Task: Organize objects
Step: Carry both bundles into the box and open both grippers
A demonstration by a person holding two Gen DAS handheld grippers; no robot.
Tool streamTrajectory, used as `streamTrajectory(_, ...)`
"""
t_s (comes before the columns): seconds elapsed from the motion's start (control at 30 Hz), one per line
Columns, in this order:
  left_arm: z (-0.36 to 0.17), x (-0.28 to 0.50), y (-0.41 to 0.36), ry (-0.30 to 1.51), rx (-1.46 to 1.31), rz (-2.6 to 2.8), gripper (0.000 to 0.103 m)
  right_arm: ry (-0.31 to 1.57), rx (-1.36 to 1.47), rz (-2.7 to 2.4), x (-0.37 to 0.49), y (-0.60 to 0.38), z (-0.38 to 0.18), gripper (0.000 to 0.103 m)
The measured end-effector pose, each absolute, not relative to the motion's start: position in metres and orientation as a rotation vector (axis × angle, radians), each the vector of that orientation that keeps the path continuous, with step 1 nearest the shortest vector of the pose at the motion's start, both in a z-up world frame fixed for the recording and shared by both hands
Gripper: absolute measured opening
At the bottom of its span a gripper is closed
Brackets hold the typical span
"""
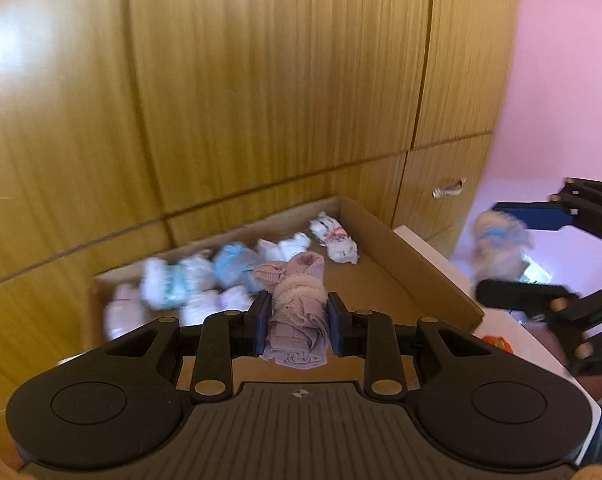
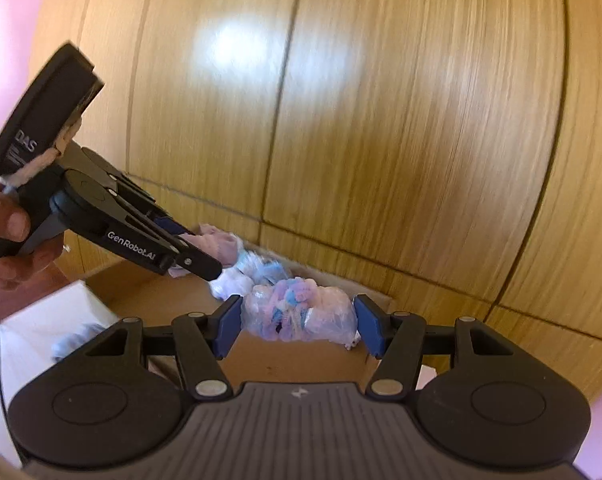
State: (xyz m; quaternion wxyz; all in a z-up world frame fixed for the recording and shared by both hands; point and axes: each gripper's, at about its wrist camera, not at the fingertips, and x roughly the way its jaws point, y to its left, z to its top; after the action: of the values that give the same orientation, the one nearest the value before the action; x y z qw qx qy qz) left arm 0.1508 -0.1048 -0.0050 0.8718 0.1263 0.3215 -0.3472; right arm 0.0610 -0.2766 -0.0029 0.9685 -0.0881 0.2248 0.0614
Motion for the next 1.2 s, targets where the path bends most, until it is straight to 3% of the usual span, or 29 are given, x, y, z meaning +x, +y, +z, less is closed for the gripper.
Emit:
streamTrajectory(0.43,-0.068,0.221,-0.172,0.789,0.360,-0.716,0.036,0.688,-0.282,0.209,0.172,-0.297,-0.071,0.057)
streamTrajectory(0.9,-0.083,0.234,-0.174,0.830,0.373,-0.718,0.039,0.797,-0.341,0.260,0.206,-0.296,-0.086,0.058)
streamTrajectory(1.0,-0.080,0.233,-0.171,0.825,0.370,-0.716,0.046,0.802,-0.354,0.254,0.206,-0.296,-0.087,0.061)
streamTrajectory(1.13,-0.072,0.230,-0.170,0.809,0.362,-0.717,0.065,0.791,-0.345,0.253,0.203,-0.298,-0.085,0.069)
streamTrajectory(1.2,-0.067,0.231,-0.176,0.800,0.371,-0.716,0.065,0.788,-0.346,0.252,0.200,-0.298,-0.082,0.069)
